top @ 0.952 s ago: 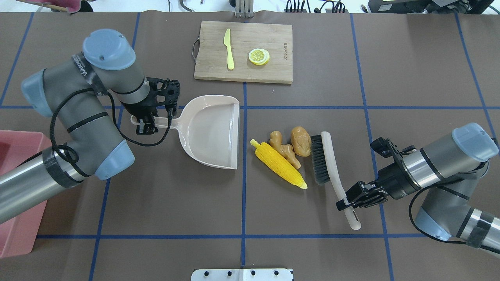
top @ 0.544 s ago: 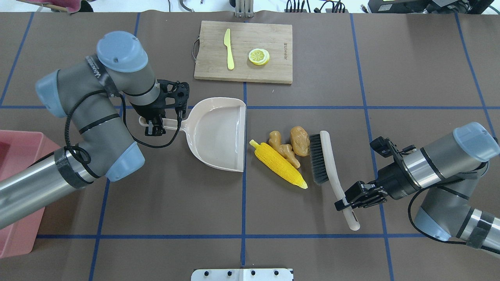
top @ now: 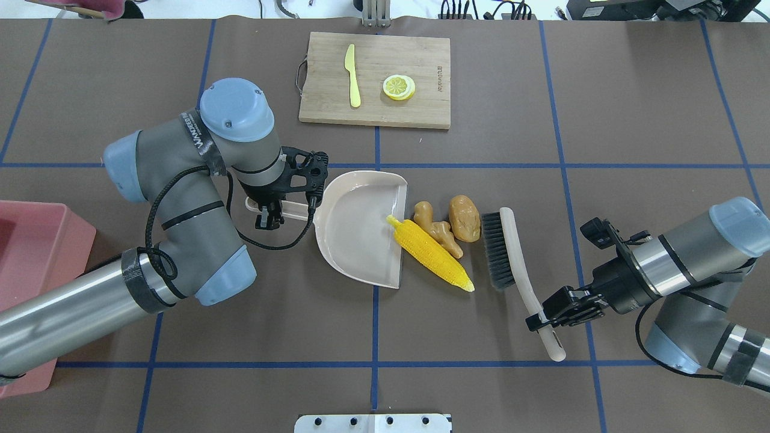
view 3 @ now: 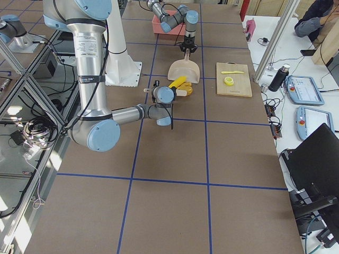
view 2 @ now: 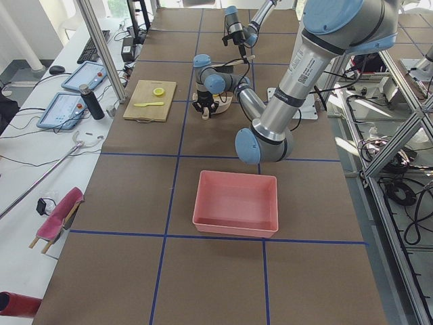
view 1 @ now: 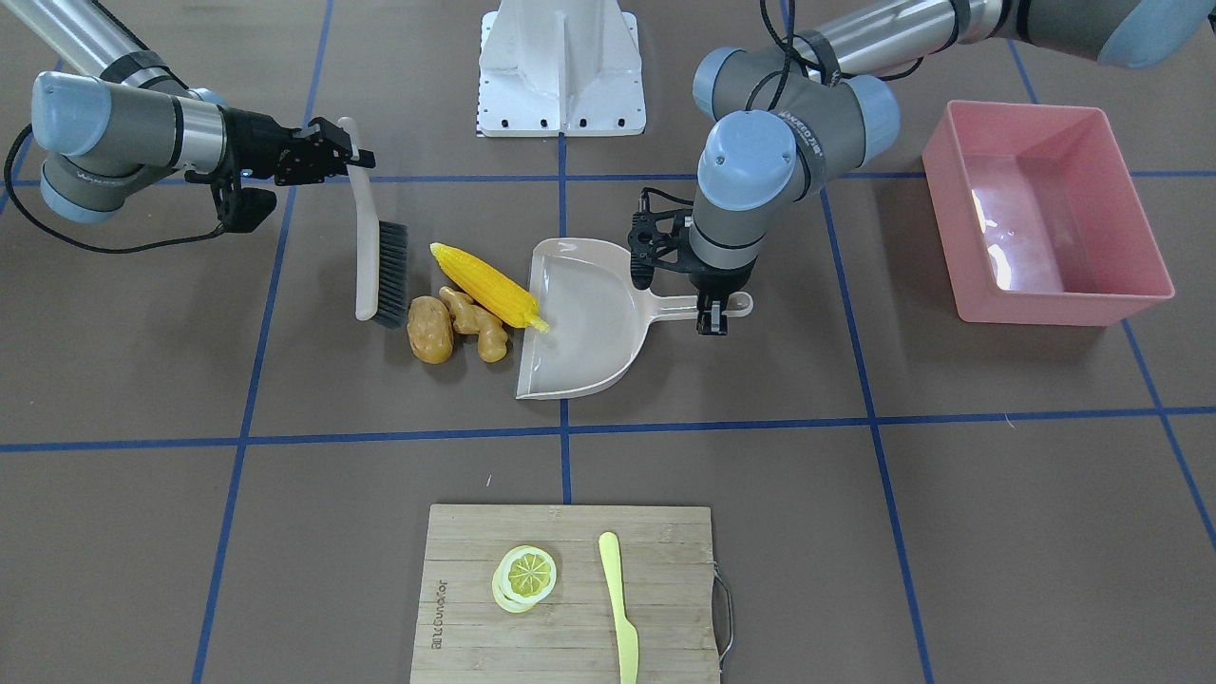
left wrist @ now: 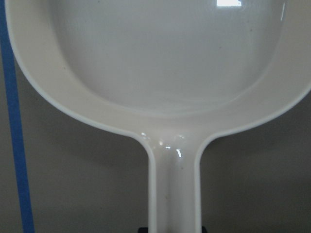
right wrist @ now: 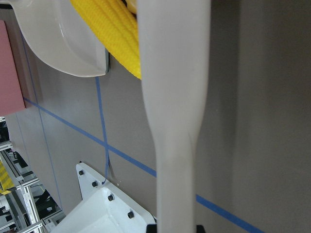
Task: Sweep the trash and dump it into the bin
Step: 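Slide the dustpan with the left gripper up against the corn and potatoes, then sweep the corn, potato and ginger into the dustpan with the right gripper's brush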
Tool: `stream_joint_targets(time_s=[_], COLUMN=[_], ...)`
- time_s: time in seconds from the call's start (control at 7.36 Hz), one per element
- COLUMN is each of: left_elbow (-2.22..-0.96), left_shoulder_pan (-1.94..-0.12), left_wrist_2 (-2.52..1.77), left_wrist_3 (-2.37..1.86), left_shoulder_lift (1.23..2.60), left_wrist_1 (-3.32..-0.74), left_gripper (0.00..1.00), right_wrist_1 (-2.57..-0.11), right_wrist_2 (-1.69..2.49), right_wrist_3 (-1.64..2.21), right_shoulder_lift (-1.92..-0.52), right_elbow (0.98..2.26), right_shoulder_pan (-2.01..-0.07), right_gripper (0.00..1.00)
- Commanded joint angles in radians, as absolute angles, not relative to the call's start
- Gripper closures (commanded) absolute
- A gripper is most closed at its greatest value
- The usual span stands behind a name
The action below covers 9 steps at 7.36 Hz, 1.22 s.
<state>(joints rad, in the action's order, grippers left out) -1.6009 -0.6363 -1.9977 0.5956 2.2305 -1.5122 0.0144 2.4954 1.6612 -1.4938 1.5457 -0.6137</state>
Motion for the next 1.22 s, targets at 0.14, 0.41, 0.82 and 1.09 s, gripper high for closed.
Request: stream_joint_targets(time_s=[0.14,0.41,0.82,1.09], left_elbow=[-1.603,-1.601,-1.601,-1.598], left_shoulder_pan=[-0.635,-0.635,-0.635,-0.635], left_wrist_2=[-1.996,-1.996,-1.996,-1.994], left_wrist_3=[0.597,0.597,0.597,0.597], left_shoulder_lift=[2.230,2.229,2.230,2.230], left_wrist_1=[-1.497,-1.497,-1.483,-1.480], left_gripper=[1.00,1.00,1.00,1.00], right_wrist_1=[0.092,0.089,0.063,0.055], right_wrist_2=[2.458,2.390,2.340,2.298], right_wrist_3=[1.698,1.700,1.740,1.740], right_shoulder_lift=[-1.468,-1.442,-1.378,-1.323], right_elbow=[1.494,1.494,1.494,1.453], right_shoulder_pan=[-0.607,-0.574,-0.525,-0.479], right_gripper=[1.00,1.00,1.00,1.00])
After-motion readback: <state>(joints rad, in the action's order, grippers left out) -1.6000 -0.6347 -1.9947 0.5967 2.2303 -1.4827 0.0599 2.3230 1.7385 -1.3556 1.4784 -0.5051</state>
